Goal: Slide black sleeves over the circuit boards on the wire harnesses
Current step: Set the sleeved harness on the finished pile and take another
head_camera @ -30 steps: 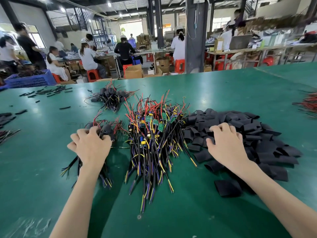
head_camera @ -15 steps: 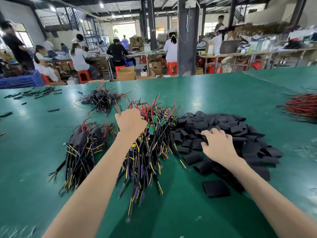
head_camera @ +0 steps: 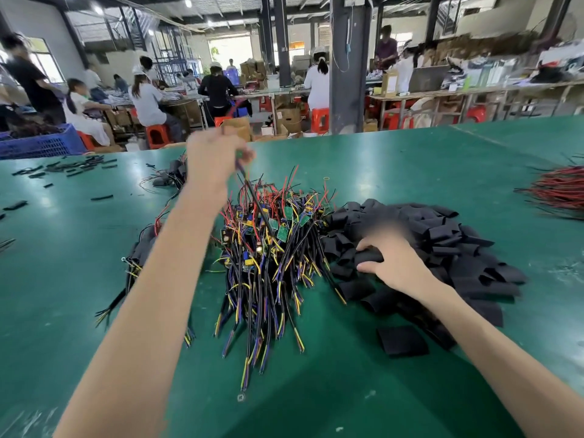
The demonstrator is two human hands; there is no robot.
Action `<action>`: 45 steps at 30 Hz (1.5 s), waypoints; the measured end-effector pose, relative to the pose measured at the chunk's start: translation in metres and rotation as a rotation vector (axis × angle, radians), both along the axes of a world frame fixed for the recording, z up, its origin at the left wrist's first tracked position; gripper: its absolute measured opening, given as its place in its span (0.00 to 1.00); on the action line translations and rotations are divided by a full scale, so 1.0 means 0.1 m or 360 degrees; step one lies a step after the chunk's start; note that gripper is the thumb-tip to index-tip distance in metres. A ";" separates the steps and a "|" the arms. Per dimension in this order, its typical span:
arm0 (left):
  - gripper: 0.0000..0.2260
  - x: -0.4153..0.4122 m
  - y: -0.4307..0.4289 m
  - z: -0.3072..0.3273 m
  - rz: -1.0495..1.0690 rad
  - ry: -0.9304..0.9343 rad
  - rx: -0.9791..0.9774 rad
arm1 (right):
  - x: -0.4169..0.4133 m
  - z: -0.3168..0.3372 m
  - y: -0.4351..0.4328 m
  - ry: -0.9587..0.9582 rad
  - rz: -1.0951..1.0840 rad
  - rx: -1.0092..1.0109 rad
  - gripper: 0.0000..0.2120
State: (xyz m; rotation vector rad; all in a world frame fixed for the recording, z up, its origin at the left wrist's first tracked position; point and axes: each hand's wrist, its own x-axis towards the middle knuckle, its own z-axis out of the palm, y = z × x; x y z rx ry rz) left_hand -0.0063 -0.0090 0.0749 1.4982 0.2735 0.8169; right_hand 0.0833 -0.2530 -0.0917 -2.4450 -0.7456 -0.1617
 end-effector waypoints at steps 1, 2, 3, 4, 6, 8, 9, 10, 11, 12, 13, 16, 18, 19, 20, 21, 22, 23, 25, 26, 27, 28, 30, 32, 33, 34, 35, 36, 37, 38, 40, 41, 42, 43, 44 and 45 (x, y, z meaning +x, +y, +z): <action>0.07 -0.07 0.03 0.11 -0.0003 -0.0111 0.0017 | 0.00 0.01 0.00 -0.0015 -0.0021 0.0066 0.12; 0.07 -0.15 0.06 0.22 0.0017 -0.0215 0.0100 | 0.00 0.02 0.00 -0.0050 -0.0067 0.0128 0.10; 0.08 -0.21 0.09 0.31 0.0064 -0.0299 0.0252 | 0.01 0.03 0.00 -0.0104 -0.0132 0.0205 0.09; 0.11 -0.28 0.13 0.37 0.0156 -0.0365 0.0476 | 0.01 0.04 0.00 -0.0166 -0.0206 0.0301 0.08; 0.13 -0.38 0.17 0.39 0.0414 -0.0393 0.1079 | 0.01 0.07 0.01 -0.0218 -0.0306 0.0533 0.09; 0.11 -0.40 0.21 0.21 0.0578 -0.0259 0.1621 | -0.03 0.10 0.04 -0.0018 -0.0221 0.0787 0.11; 0.11 -0.38 0.22 0.07 0.0582 -0.0127 0.1799 | -0.06 0.11 0.06 0.0115 -0.0137 0.0828 0.12; 0.15 -0.35 0.23 -0.11 0.0529 0.0046 0.1931 | -0.09 0.10 0.09 0.0159 -0.0063 0.0752 0.13; 0.18 -0.32 0.25 -0.31 0.0455 0.0238 0.2034 | -0.11 0.07 0.10 0.0094 -0.0012 0.0544 0.15; 0.21 -0.31 0.26 -0.52 0.0396 0.0409 0.2104 | -0.12 0.04 0.11 -0.0015 0.0044 0.0264 0.17; 0.21 -0.30 0.27 -0.72 0.0365 0.0527 0.2148 | -0.12 0.01 0.12 -0.0110 0.0095 -0.0014 0.20; 0.16 -0.31 0.28 -1.20 0.0327 0.0613 0.2163 | -0.12 -0.01 0.11 -0.0304 0.0050 -0.0676 0.24; 0.16 -0.34 0.25 -1.36 0.0316 0.0539 0.2154 | -0.11 -0.01 0.09 -0.0417 0.0028 -0.0861 0.24; 0.18 -0.35 0.24 -1.40 0.0331 0.0489 0.2153 | -0.10 -0.02 0.09 -0.0437 0.0042 -0.0878 0.24; 0.19 -0.35 0.23 -1.41 0.0354 0.0446 0.2146 | -0.10 -0.02 0.09 -0.0443 0.0057 -0.0881 0.23; 0.20 -0.37 0.23 -1.40 0.0378 0.0414 0.2129 | -0.11 -0.03 0.09 -0.0461 0.0061 -0.0888 0.23; 0.20 -0.39 0.22 -1.40 0.0393 0.0384 0.2099 | -0.12 -0.04 0.09 -0.0502 0.0051 -0.0898 0.21; 0.20 -0.41 0.22 -1.40 0.0401 0.0339 0.2074 | -0.14 -0.05 0.09 -0.0550 0.0035 -0.0911 0.20; 0.18 -0.45 0.20 -1.39 0.0360 0.0255 0.2046 | -0.16 -0.04 0.10 -0.0629 0.0006 -0.0894 0.19; 0.18 -0.47 0.18 -1.39 0.0325 0.0219 0.2035 | -0.16 -0.03 0.10 -0.0640 0.0024 -0.0827 0.18; 0.17 -0.48 0.16 -1.39 0.0294 0.0176 0.2023 | -0.17 -0.01 0.10 -0.0591 0.0064 -0.0676 0.19; 0.17 -0.50 0.14 -1.39 0.0258 0.0132 0.2007 | -0.19 0.02 0.12 -0.0471 0.0109 -0.0455 0.19; 0.16 -0.54 0.08 -1.36 0.0162 0.0047 0.1953 | -0.26 0.10 0.15 -0.0256 0.0197 0.0016 0.17; 0.16 -0.56 0.01 -1.34 0.0059 -0.0016 0.1872 | -0.33 0.16 0.18 -0.0225 0.0234 0.0228 0.16; 0.15 -0.57 -0.02 -1.33 0.0008 -0.0033 0.1840 | -0.35 0.17 0.19 -0.0220 0.0253 0.0287 0.16; 0.15 -0.57 -0.04 -1.33 -0.0036 -0.0038 0.1825 | -0.37 0.19 0.19 -0.0202 0.0273 0.0342 0.16; 0.15 -0.58 -0.05 -1.34 -0.0071 -0.0033 0.1824 | -0.38 0.20 0.19 -0.0183 0.0293 0.0398 0.15; 0.14 -0.58 -0.06 -1.34 -0.0096 -0.0023 0.1832 | -0.39 0.21 0.19 -0.0159 0.0308 0.0450 0.15; 0.13 -0.59 -0.06 -1.35 -0.0112 -0.0012 0.1843 | -0.39 0.22 0.19 -0.0134 0.0314 0.0497 0.15; 0.11 -0.59 -0.06 -1.35 -0.0122 0.0000 0.1855 | -0.40 0.23 0.18 -0.0112 0.0321 0.0536 0.14; 0.10 -0.59 -0.06 -1.36 -0.0134 0.0019 0.1875 | -0.40 0.23 0.18 -0.0076 0.0341 0.0584 0.13; 0.10 -0.59 -0.06 -1.36 -0.0139 0.0030 0.1886 | -0.41 0.23 0.17 -0.0071 0.0345 0.0599 0.13; 0.10 -0.59 -0.06 -1.36 -0.0144 0.0040 0.1899 | -0.41 0.23 0.17 -0.0073 0.0348 0.0608 0.13; 0.10 -0.59 -0.05 -1.36 -0.0149 0.0051 0.1914 | -0.41 0.24 0.17 -0.0075 0.0349 0.0614 0.13; 0.10 -0.58 -0.05 -1.37 -0.0155 0.0065 0.1928 | -0.41 0.24 0.17 -0.0073 0.0349 0.0617 0.13; 0.09 -0.58 -0.05 -1.37 -0.0163 0.0082 0.1942 | -0.40 0.24 0.17 -0.0069 0.0350 0.0622 0.13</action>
